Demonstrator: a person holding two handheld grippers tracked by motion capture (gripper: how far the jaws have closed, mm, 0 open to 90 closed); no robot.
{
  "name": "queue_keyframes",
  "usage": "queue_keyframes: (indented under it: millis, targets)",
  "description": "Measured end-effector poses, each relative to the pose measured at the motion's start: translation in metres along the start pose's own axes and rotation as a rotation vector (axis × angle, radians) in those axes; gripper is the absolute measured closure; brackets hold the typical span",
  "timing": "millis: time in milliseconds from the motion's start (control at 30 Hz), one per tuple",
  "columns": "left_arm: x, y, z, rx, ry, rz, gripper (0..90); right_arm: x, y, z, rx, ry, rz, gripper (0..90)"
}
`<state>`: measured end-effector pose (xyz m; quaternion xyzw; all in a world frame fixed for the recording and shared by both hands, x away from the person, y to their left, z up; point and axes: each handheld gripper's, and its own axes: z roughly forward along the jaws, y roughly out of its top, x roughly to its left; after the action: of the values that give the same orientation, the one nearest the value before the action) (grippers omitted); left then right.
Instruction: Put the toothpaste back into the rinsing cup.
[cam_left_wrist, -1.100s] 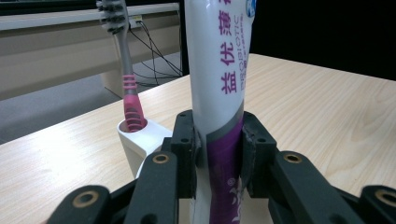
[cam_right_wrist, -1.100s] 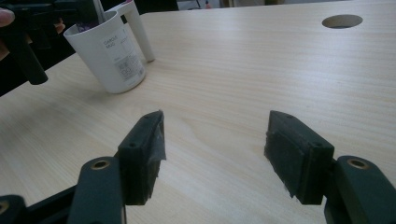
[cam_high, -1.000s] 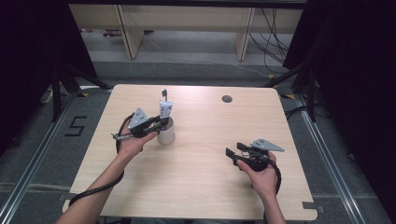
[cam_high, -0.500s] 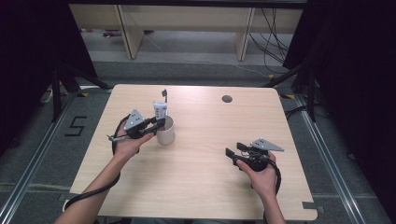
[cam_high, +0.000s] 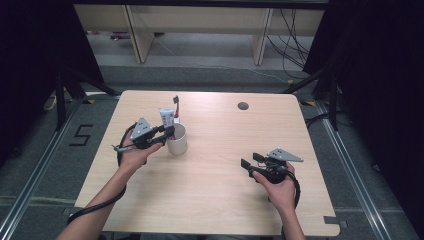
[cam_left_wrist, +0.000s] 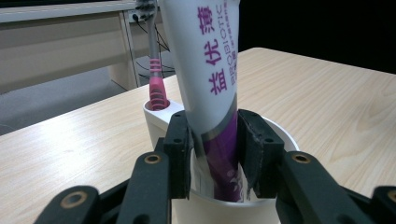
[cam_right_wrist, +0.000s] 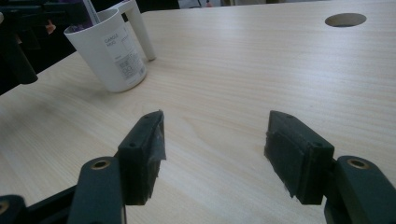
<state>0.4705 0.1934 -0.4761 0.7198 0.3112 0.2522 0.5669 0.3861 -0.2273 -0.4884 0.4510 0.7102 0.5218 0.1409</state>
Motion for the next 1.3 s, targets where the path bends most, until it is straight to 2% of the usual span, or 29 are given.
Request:
queue_keyframes:
  millis: [100,133,267,367,433,500,633,833,1000,1033,1067,1167,1200,1233,1300]
  targets:
    - [0.0002,0.0001,-0.0001,-0.001,0.002,0.0,64.3,-0.0002,0.0004,-0.0008,0.001,-0.013,-0.01,38.2]
    - [0.0003,0.0002,-0.0001,-0.001,0.003,0.001,64.0,0.0005,0.0003,-0.0005,0.003,-0.007,0.003,38.2]
    - [0.0005,0.0005,-0.0007,-0.003,0.005,0.0,62.1,0.0,0.0001,0.0,-0.001,0.0,0.0,38.2]
    - [0.0007,0.0006,-0.0012,-0.003,0.008,0.001,60.7,-0.0004,0.0005,-0.0007,0.0,-0.014,-0.009,38.2]
    - [0.0009,0.0005,-0.0014,-0.004,0.01,-0.003,59.7,0.0017,0.0002,-0.001,0.007,-0.01,0.02,38.2]
    - [0.0013,0.0001,-0.0008,-0.015,0.007,-0.003,58.5,0.0009,-0.0001,-0.0003,0.002,-0.009,0.006,38.2]
    - [0.0012,0.0009,-0.0024,-0.007,0.017,-0.007,55.6,0.0018,-0.0004,0.0002,0.003,-0.005,0.016,38.2]
    - [0.0008,0.0009,-0.003,-0.018,0.019,-0.009,49.7,0.0014,0.0001,-0.0005,0.004,-0.004,0.013,38.2]
    - [0.0012,0.0017,-0.0052,-0.006,0.033,-0.019,43.2,0.0019,0.0001,-0.001,0.007,-0.001,0.018,38.2]
    - [0.0015,0.0016,-0.0055,-0.009,0.034,-0.021,42.5,0.0018,0.0001,-0.0009,0.007,0.0,0.016,38.2]
    - [0.0017,0.0015,-0.0056,-0.011,0.034,-0.022,41.8,0.0,0.0003,0.0001,-0.003,0.002,-0.006,38.2]
    - [0.0019,0.0011,-0.0068,-0.005,0.036,-0.02,41.5,-0.0003,0.0004,-0.0001,-0.003,-0.004,-0.012,38.2]
    - [0.002,0.0009,-0.0069,-0.006,0.036,-0.019,41.2,0.0005,0.0002,-0.0006,0.003,-0.004,-0.003,38.2]
    - [0.0022,0.0008,-0.0072,-0.006,0.038,-0.019,41.1,0.0027,-0.0001,-0.0006,0.01,0.002,0.027,38.2]
    - [0.0026,0.0008,-0.0076,-0.007,0.04,-0.021,40.5,0.0027,-0.0002,-0.0004,0.009,0.002,0.025,38.2]
